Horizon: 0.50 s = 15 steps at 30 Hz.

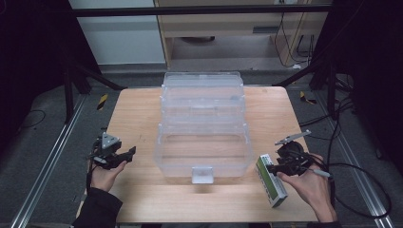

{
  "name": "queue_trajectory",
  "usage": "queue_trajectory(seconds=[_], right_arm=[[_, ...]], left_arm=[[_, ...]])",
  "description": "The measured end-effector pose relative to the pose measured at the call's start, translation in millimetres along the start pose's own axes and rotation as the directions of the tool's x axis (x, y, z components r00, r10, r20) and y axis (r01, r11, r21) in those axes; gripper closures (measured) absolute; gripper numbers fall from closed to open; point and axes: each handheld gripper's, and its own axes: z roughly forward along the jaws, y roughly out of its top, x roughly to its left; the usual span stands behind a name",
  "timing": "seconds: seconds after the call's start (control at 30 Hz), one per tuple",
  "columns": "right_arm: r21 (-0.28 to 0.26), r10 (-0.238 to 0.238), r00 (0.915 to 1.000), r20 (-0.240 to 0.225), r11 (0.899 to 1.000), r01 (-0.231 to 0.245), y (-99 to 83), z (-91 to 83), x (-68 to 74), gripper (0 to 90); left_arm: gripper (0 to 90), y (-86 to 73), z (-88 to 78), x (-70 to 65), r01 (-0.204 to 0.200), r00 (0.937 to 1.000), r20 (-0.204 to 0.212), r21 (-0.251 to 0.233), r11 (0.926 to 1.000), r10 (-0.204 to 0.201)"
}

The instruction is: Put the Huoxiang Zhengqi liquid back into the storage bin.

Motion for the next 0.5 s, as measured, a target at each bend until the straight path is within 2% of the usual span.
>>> queue_trajectory(seconds=[0.5], right_arm=[[0.082,0.009,1.0000,0.001,0.997,-0.009,1.2,9.4,1.8,52.6]], left_arm=[[37.0,0.2,-0.1,-0.2,-0.003,1.0000,0.002,0.003,1.0000,0.003]])
